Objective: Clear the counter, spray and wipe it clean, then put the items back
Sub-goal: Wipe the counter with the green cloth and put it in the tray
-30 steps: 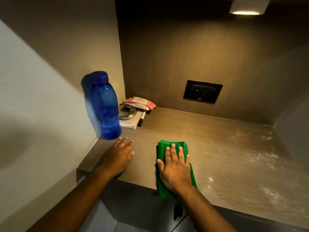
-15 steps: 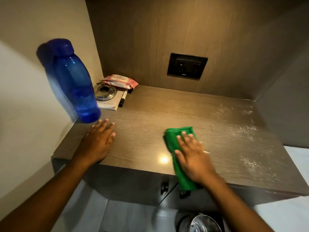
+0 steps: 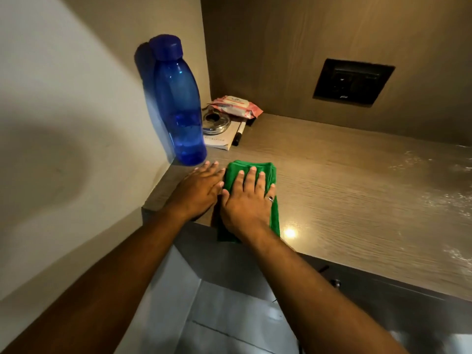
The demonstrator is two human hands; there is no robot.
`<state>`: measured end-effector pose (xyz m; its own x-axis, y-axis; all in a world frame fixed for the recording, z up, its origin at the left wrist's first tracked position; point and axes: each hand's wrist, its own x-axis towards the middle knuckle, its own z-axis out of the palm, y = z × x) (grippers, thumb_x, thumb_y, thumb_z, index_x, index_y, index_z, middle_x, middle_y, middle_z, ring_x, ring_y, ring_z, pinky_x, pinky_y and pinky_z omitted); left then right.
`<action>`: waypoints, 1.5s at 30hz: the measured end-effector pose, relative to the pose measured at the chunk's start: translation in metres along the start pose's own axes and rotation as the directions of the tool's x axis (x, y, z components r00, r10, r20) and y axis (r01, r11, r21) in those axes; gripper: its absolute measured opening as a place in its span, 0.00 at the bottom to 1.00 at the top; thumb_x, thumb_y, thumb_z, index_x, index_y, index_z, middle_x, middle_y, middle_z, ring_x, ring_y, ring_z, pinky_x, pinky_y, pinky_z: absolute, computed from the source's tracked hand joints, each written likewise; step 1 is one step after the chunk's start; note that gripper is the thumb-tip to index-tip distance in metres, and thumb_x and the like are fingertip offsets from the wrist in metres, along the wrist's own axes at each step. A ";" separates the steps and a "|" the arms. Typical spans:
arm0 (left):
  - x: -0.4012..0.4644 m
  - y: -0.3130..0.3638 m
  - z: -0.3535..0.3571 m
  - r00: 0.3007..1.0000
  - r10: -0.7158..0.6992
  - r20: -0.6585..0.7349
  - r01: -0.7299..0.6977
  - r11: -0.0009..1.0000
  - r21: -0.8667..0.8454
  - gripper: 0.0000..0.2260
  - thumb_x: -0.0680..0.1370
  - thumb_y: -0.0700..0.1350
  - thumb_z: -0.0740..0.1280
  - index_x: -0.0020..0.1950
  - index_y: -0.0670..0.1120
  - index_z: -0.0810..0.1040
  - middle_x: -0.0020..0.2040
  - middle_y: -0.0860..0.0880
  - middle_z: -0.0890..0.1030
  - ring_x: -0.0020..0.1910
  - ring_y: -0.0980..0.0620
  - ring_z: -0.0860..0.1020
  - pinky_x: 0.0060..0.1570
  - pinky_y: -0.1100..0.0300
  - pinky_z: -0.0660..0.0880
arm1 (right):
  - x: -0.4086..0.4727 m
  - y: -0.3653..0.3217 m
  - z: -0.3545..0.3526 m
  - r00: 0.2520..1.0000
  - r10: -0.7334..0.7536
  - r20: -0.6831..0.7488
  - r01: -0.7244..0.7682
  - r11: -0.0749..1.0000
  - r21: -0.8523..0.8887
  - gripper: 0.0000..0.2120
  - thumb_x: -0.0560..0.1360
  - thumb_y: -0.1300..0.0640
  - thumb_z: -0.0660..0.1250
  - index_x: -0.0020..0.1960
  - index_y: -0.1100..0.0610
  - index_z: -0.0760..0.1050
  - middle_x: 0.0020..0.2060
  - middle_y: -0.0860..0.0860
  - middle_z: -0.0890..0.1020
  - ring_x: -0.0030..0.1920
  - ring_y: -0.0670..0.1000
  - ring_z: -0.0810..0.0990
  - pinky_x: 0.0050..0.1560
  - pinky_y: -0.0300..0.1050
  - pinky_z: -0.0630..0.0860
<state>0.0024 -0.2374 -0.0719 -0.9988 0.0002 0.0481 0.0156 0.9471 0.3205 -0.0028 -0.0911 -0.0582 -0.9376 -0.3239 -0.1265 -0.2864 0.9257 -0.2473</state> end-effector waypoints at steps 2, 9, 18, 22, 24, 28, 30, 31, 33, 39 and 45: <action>-0.002 0.001 0.000 1.000 0.006 -0.020 -0.007 1.000 -0.003 0.22 0.82 0.52 0.52 0.75 0.51 0.59 0.77 0.50 0.58 0.77 0.51 0.53 0.72 0.52 0.51 | -0.010 0.011 -0.001 0.991 -0.133 0.015 0.134 0.990 -0.046 0.32 0.80 0.40 0.44 0.79 0.55 0.43 0.79 0.57 0.43 0.78 0.59 0.39 0.74 0.63 0.37; -0.005 0.002 0.001 1.000 -0.011 -0.015 0.011 1.000 0.016 0.22 0.82 0.55 0.48 0.76 0.53 0.57 0.78 0.52 0.57 0.77 0.53 0.51 0.72 0.52 0.49 | -0.040 0.155 -0.036 0.932 -0.352 0.080 0.360 0.924 -0.126 0.34 0.75 0.32 0.38 0.78 0.44 0.45 0.79 0.45 0.46 0.79 0.48 0.43 0.76 0.51 0.41; -0.006 0.007 0.004 0.999 -0.008 -0.044 0.012 0.995 0.100 0.23 0.82 0.54 0.46 0.76 0.51 0.56 0.78 0.50 0.57 0.77 0.51 0.52 0.73 0.51 0.51 | 0.012 0.062 -0.020 0.992 0.120 -0.044 -0.123 0.990 -0.076 0.33 0.80 0.39 0.43 0.79 0.55 0.43 0.79 0.58 0.42 0.78 0.60 0.39 0.75 0.62 0.36; -0.002 0.020 0.005 0.997 -0.054 -0.054 0.061 0.991 0.123 0.23 0.82 0.54 0.48 0.76 0.49 0.56 0.78 0.48 0.56 0.77 0.49 0.50 0.72 0.51 0.49 | -0.017 0.083 -0.021 0.970 -0.244 -0.008 0.242 0.966 -0.087 0.32 0.79 0.38 0.43 0.79 0.51 0.47 0.79 0.54 0.47 0.79 0.54 0.43 0.75 0.55 0.38; 0.004 0.042 0.008 0.998 -0.036 -0.050 0.042 0.991 0.123 0.23 0.82 0.52 0.49 0.76 0.47 0.56 0.78 0.47 0.54 0.77 0.48 0.48 0.72 0.52 0.46 | -0.035 0.130 -0.030 0.952 -0.306 0.012 0.306 0.948 -0.089 0.32 0.78 0.37 0.44 0.79 0.50 0.50 0.80 0.51 0.50 0.79 0.52 0.46 0.76 0.53 0.41; 0.031 0.106 0.017 1.000 -0.006 -0.010 0.006 1.000 0.010 0.24 0.81 0.46 0.55 0.77 0.47 0.56 0.79 0.47 0.52 0.77 0.48 0.45 0.69 0.54 0.42 | -0.074 0.269 -0.058 0.997 -0.058 -0.044 0.054 0.996 -0.074 0.32 0.79 0.37 0.45 0.79 0.51 0.50 0.79 0.51 0.50 0.79 0.52 0.47 0.77 0.54 0.47; 0.045 0.137 0.025 0.999 -0.023 0.024 0.024 0.999 -0.045 0.25 0.81 0.48 0.56 0.77 0.46 0.55 0.79 0.46 0.51 0.77 0.47 0.45 0.71 0.54 0.42 | -0.102 0.341 -0.075 0.981 0.165 -0.100 -0.171 0.984 -0.055 0.33 0.79 0.38 0.46 0.79 0.53 0.52 0.79 0.54 0.52 0.79 0.55 0.49 0.77 0.57 0.49; 0.048 0.151 0.033 0.999 -0.034 0.041 0.036 0.998 -0.048 0.26 0.81 0.50 0.55 0.77 0.46 0.54 0.79 0.45 0.51 0.77 0.46 0.45 0.72 0.53 0.42 | -0.113 0.367 -0.083 0.955 0.268 -0.126 -0.275 0.961 -0.040 0.33 0.78 0.38 0.46 0.79 0.54 0.53 0.79 0.55 0.53 0.78 0.56 0.50 0.76 0.59 0.50; 0.047 0.170 0.050 0.999 -0.042 0.023 0.042 0.999 0.023 0.26 0.81 0.54 0.50 0.77 0.46 0.54 0.79 0.44 0.52 0.77 0.46 0.47 0.73 0.50 0.43 | -0.122 0.395 -0.090 0.887 0.426 -0.178 -0.434 0.901 -0.009 0.33 0.79 0.38 0.46 0.79 0.55 0.52 0.79 0.56 0.53 0.78 0.57 0.51 0.75 0.62 0.52; 0.054 0.171 0.065 0.999 -0.032 -0.021 0.035 0.988 0.148 0.29 0.79 0.59 0.44 0.76 0.47 0.55 0.78 0.43 0.56 0.77 0.45 0.52 0.74 0.48 0.49 | -0.059 0.330 -0.081 0.833 0.525 -0.173 -0.530 0.848 0.023 0.34 0.80 0.41 0.47 0.79 0.58 0.47 0.79 0.59 0.48 0.78 0.60 0.46 0.76 0.63 0.44; 0.051 0.171 0.058 0.999 -0.040 -0.006 0.040 0.990 0.134 0.27 0.81 0.58 0.47 0.77 0.48 0.53 0.79 0.45 0.53 0.77 0.48 0.50 0.74 0.50 0.47 | -0.063 0.242 -0.054 0.995 -0.044 -0.090 0.040 0.998 -0.052 0.34 0.77 0.38 0.46 0.79 0.53 0.47 0.79 0.54 0.47 0.79 0.55 0.44 0.74 0.55 0.38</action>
<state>-0.0482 -0.0563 -0.0699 -0.9984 -0.0395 0.0414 -0.0308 0.9809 0.1921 -0.0231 0.1636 -0.0583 -0.9379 -0.3458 -0.0288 -0.3333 0.9209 -0.2021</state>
